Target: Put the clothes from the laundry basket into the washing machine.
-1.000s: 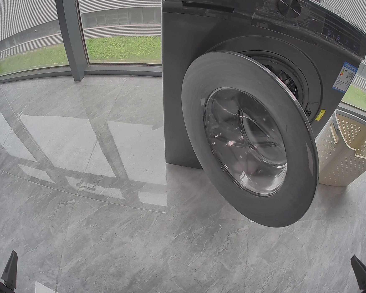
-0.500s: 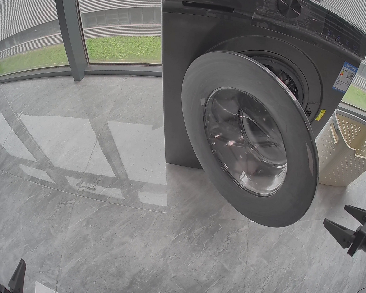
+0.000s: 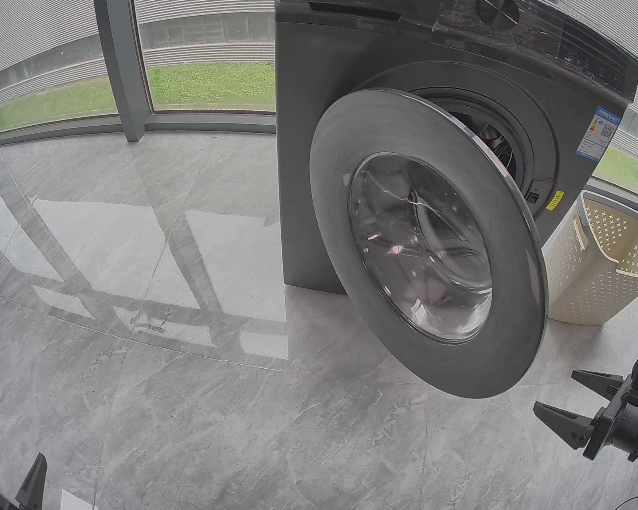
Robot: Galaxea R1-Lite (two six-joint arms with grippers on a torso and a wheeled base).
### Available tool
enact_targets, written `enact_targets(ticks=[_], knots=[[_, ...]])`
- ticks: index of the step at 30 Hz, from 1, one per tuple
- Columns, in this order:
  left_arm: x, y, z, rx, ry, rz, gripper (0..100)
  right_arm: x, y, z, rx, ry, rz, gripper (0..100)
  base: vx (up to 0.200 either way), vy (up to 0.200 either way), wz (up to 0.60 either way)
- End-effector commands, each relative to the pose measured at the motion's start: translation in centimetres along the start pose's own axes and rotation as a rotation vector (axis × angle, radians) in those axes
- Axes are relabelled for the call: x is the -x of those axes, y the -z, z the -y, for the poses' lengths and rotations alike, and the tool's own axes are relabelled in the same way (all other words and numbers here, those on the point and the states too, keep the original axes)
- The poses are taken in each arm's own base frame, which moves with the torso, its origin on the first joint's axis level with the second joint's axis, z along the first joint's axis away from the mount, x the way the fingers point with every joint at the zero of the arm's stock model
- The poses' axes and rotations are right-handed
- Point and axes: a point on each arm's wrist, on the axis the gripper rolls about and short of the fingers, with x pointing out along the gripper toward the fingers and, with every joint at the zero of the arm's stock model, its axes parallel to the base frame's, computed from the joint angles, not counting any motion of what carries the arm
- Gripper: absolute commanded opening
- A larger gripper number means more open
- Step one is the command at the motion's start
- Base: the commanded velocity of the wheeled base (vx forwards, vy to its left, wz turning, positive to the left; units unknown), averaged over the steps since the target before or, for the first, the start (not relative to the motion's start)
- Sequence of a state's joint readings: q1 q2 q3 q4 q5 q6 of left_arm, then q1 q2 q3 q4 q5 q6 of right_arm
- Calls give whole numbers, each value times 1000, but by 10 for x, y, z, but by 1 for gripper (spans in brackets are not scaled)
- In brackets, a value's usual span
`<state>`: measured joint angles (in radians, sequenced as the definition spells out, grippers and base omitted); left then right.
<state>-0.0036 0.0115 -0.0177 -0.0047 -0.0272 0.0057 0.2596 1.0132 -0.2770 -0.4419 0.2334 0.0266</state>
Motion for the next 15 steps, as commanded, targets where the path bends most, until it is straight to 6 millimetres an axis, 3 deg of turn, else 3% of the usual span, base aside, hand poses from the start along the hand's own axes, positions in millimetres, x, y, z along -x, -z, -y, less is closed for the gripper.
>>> enact_targets(ticks=[1,7,12,15], knots=[[-1,5,0,0,0,-8,100,-1,-1,-5,11,-36,1,100,0,-200,0],[-1,5,0,1,0,-8,100,-5,1,-8,17,-68,-17,100,0,-200,0],[-1,5,0,0,1,-8,100,-12,-9,-22,28,-180,-5,100,0,-200,0],[-1,5,0,0,1,-8,100,-18,-15,-29,19,-223,9,100,0,0,0]])
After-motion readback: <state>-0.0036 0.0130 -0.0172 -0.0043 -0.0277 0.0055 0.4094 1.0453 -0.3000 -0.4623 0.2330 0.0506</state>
